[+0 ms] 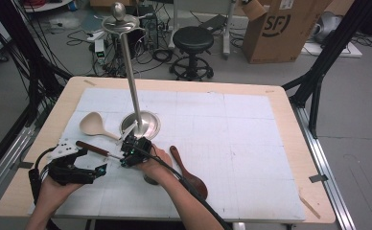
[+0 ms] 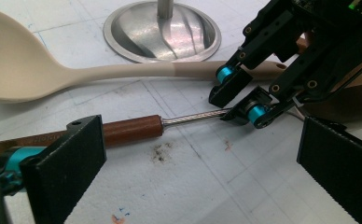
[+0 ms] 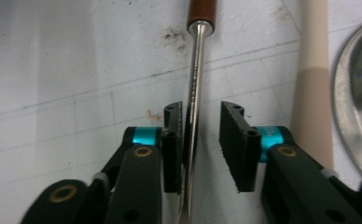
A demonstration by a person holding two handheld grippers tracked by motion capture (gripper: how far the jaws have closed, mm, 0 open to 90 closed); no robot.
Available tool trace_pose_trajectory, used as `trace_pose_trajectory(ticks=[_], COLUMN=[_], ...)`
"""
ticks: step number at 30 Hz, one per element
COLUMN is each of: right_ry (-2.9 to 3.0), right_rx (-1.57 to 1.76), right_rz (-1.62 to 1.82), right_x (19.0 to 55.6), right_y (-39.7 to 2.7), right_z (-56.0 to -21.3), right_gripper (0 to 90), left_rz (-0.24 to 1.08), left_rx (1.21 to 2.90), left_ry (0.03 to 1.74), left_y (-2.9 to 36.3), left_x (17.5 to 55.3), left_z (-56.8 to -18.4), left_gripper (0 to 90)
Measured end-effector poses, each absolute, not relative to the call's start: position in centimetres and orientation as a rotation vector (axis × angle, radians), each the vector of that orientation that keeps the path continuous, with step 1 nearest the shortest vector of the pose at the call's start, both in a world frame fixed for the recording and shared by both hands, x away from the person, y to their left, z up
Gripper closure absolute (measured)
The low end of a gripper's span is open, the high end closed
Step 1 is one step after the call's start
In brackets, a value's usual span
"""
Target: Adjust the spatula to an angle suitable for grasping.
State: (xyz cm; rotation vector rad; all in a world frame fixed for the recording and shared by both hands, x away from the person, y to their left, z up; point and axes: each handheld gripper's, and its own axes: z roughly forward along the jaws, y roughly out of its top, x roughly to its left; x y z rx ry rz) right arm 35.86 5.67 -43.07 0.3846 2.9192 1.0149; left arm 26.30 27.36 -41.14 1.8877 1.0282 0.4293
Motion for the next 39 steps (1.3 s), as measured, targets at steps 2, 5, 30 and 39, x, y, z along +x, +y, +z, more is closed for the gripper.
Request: trace_pose_trajectory(ticks=[2, 5, 30, 39], right_ry=[2.911, 2.919, 2.949, 2.923], right_rx=[0.382, 0.383, 0.572, 0.59], right_rz=[1.011, 1.002, 1.073, 1.133], right_x=[35.8, 35.5, 35.7, 35.5], right_y=[5.8, 5.8, 5.2, 4.2], right_z=[-43.1, -43.0, -42.9, -41.6], right_gripper=[72.6, 77.1, 83.6, 83.7], left_rz=[0.43, 0.429, 0.423, 0.43], left_rx=[1.889, 1.888, 1.892, 1.884], left_ry=[1.028, 1.028, 1.023, 1.014], left_y=[27.4, 27.4, 27.4, 27.3], left_x=[26.3, 26.3, 26.3, 26.2], left_z=[-41.1, -41.1, -41.1, -41.1], left_gripper=[1.8, 1.8, 1.8, 1.8])
